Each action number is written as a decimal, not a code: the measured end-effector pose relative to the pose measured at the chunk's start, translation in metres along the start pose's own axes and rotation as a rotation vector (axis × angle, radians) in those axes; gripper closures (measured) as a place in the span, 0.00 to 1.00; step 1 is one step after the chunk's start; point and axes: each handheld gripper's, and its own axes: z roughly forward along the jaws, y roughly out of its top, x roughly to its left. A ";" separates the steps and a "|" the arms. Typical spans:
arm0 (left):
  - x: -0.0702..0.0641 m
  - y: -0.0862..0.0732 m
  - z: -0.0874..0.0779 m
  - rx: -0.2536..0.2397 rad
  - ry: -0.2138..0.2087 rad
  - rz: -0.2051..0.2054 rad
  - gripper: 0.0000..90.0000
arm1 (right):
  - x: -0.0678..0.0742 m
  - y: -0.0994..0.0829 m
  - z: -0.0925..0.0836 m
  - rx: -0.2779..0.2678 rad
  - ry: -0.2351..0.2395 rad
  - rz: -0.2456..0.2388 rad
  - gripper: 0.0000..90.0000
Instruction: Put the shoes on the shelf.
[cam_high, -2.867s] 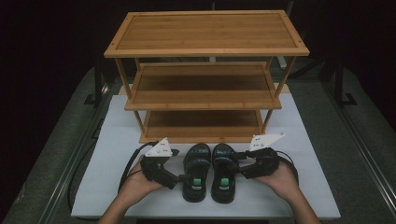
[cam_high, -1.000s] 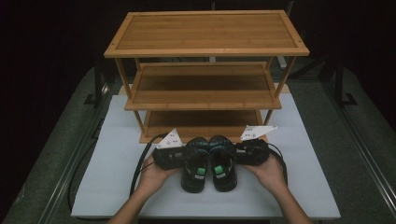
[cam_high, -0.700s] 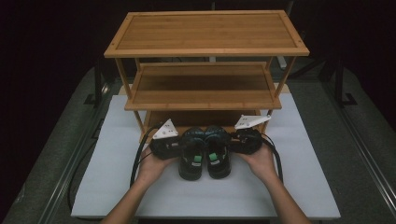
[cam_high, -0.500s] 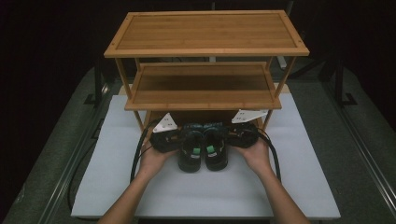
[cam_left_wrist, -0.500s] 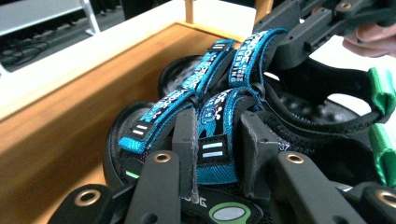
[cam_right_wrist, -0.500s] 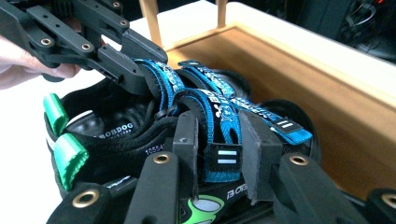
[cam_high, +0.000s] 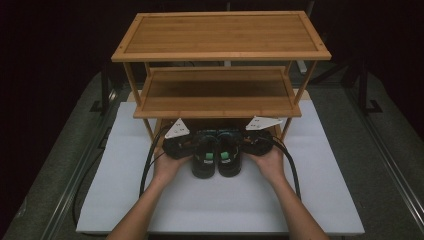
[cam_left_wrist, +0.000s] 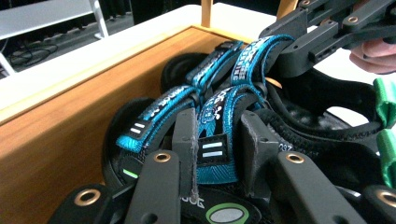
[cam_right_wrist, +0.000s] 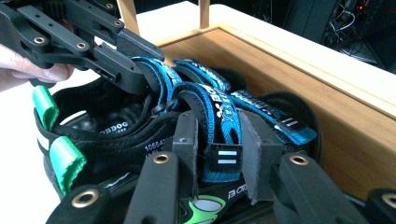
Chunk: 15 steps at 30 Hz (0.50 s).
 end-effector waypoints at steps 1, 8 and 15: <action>0.000 -0.001 0.000 0.002 -0.004 -0.007 0.78 | 0.001 0.000 -0.001 0.006 0.000 -0.003 0.77; -0.004 -0.006 -0.001 0.026 -0.033 0.017 0.78 | 0.003 -0.004 0.000 0.039 0.001 -0.006 0.76; -0.003 -0.004 -0.004 0.006 -0.050 -0.016 0.66 | 0.004 -0.003 -0.002 0.023 0.000 0.026 0.58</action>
